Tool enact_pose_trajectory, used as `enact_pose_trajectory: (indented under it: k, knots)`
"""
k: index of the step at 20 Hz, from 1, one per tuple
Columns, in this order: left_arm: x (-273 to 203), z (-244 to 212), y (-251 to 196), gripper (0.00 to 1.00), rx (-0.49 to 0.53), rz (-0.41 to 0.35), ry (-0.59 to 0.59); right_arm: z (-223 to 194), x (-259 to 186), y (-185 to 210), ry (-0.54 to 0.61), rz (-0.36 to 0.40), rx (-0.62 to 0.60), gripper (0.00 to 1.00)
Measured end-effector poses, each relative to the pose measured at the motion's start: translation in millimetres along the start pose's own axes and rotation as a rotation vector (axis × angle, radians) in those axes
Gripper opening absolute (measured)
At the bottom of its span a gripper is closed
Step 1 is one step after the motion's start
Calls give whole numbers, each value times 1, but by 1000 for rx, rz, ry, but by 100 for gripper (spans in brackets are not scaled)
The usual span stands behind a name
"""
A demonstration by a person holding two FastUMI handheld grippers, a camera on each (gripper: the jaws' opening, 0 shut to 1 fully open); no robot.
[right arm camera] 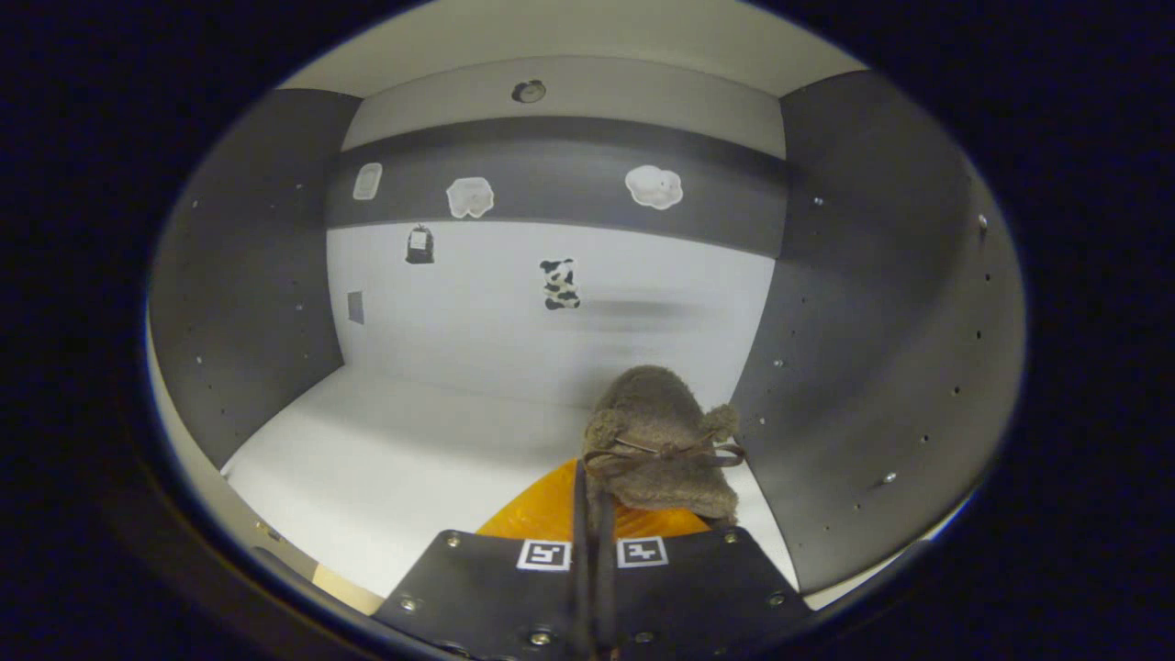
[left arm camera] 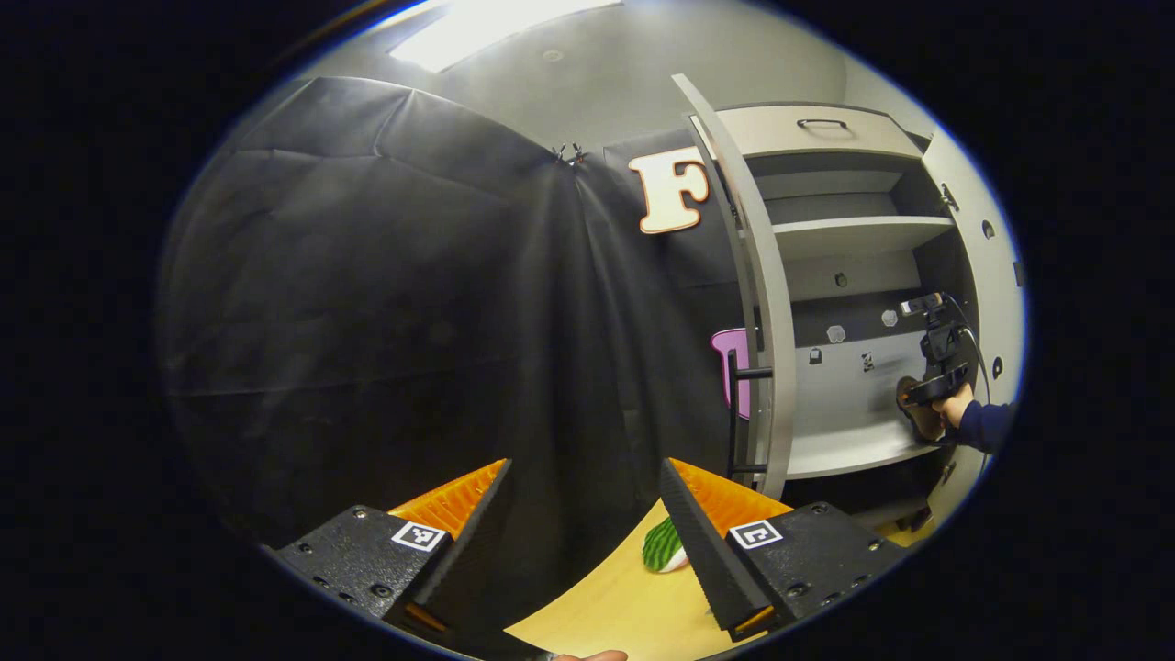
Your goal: Grab one shoe with the right hand and put it into the shoe cabinet, grab the other shoe with the left hand and put it into the shoe cabinet; then close the right door with the right hand and the left door with the left hand.
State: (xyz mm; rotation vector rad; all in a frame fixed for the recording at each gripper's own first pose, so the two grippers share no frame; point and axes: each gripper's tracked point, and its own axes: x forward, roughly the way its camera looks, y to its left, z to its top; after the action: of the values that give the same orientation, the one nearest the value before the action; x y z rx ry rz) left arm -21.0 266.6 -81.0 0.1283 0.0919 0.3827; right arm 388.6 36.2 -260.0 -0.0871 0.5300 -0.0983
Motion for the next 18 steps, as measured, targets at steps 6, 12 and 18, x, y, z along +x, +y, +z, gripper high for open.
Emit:
enact_pose_trajectory:
  k: [6,12,18]
  knots:
    - [-4,-2,-2,96,-1,-30,-2,0,-4,5,33,39,90,52]
    - [-4,2,-28,96,-4,-107,-14,23,-49,9,-18,99,125,67]
    - [-9,-6,-69,96,-35,-226,-4,70,-145,-4,-158,143,133,64]
